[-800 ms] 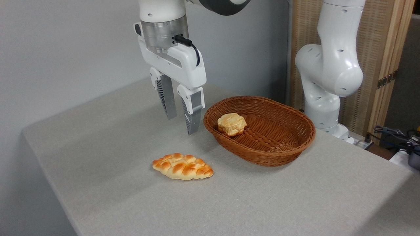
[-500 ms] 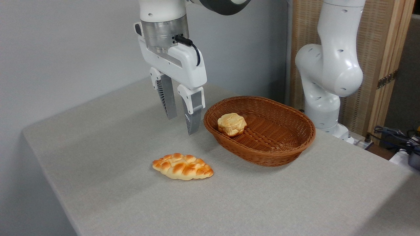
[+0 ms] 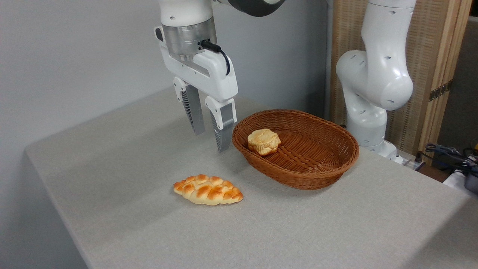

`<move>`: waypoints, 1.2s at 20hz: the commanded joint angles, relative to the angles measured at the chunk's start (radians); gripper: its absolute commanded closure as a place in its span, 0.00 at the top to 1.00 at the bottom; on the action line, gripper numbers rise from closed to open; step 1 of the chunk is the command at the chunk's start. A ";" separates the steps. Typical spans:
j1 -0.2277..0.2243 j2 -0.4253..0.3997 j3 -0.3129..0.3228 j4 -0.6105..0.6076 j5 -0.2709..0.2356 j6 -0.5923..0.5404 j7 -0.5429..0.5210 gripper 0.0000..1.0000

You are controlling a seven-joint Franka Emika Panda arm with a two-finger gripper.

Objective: Put bread into the basket

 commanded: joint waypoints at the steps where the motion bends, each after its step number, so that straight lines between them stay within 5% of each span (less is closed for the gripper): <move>1: -0.006 -0.002 0.006 0.017 -0.006 -0.028 -0.013 1.00; 24: -0.006 0.008 0.024 0.025 -0.006 -0.005 0.043 1.00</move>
